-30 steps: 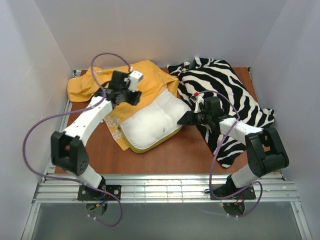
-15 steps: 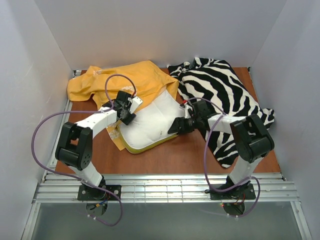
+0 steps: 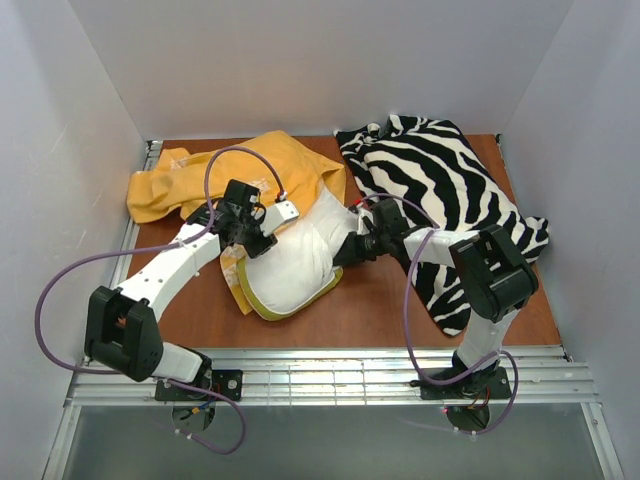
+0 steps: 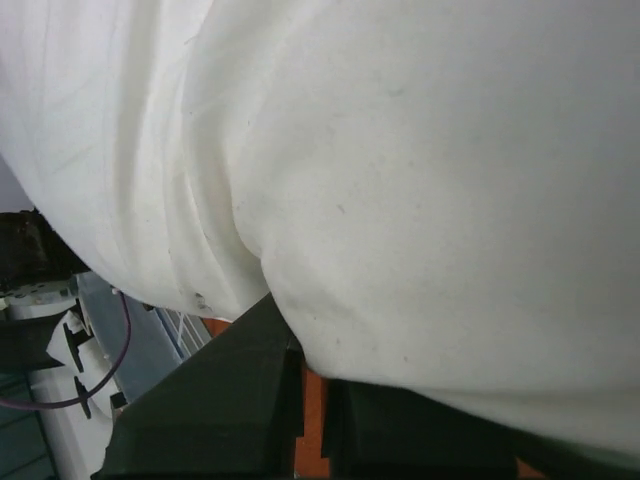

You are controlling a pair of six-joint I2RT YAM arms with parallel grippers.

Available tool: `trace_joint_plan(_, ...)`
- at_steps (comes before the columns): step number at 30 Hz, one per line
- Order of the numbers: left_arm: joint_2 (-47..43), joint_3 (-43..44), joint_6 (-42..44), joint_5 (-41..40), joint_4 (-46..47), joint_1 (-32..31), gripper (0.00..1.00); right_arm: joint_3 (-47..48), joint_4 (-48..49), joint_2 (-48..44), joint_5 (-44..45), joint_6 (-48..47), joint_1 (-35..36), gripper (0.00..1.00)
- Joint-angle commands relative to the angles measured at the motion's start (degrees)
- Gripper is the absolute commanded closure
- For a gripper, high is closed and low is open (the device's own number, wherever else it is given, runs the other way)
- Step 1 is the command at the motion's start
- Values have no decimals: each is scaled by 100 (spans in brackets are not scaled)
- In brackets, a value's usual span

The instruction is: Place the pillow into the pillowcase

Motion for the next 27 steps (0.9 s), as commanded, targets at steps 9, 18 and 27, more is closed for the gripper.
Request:
trace_joint_plan(9, -440, 267, -401, 1939, -514, -95, 31, 184, 1335, -308, -210, 609, 645, 99)
trace_joint_plan(18, -1154, -687, -1957, 636, 680, -1791, 2, -178, 2020, -766, -342, 1276, 698, 99)
trace_joint_plan(27, -943, -1918, -1220, -2628, 2139, -2292, 2, -151, 2793, -1109, -746, 2190, 707, 99)
